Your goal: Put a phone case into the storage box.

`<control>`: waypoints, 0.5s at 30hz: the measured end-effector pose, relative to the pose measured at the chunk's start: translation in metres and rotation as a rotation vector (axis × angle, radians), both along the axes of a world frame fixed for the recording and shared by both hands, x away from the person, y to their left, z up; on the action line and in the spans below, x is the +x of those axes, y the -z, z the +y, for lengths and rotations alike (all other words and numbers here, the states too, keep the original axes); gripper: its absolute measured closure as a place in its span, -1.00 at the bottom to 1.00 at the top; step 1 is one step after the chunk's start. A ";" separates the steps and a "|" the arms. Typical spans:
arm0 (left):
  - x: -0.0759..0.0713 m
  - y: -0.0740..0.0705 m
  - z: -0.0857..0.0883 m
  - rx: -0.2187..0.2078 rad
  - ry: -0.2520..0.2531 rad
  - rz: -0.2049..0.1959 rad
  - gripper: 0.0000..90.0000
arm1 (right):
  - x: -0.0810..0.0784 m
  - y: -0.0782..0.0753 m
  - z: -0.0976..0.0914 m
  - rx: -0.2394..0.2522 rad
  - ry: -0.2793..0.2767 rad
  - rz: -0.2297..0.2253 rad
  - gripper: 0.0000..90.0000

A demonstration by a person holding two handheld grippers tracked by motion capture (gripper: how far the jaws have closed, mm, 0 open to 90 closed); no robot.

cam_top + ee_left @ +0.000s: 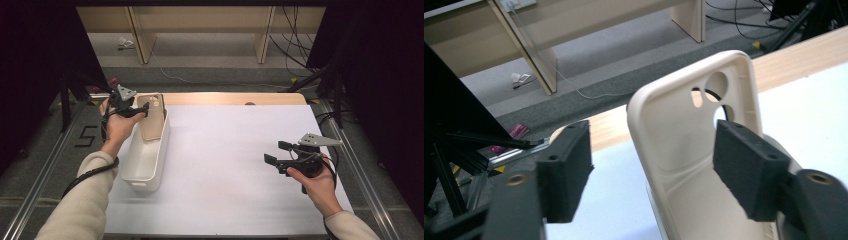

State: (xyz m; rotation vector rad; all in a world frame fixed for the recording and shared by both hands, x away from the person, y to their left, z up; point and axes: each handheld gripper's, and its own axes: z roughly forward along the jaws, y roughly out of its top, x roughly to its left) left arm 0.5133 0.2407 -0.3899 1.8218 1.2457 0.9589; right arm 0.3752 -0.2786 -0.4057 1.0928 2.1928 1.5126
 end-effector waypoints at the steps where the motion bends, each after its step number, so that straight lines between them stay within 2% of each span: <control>1: -0.002 -0.002 0.000 0.002 0.003 0.004 -0.35 | 0.000 0.000 0.000 0.001 0.001 0.000 -0.59; 6: -0.017 -0.013 0.001 -0.016 0.023 0.004 -0.52 | 0.000 0.000 0.000 0.000 0.002 0.001 -0.59; 10: -0.042 -0.019 -0.001 -0.054 0.065 0.013 -0.62 | 0.000 0.000 -0.001 -0.001 0.004 0.002 -0.59; 15: -0.080 -0.019 -0.005 -0.135 0.140 0.015 -0.66 | 0.000 0.000 -0.001 -0.001 0.007 0.003 -0.59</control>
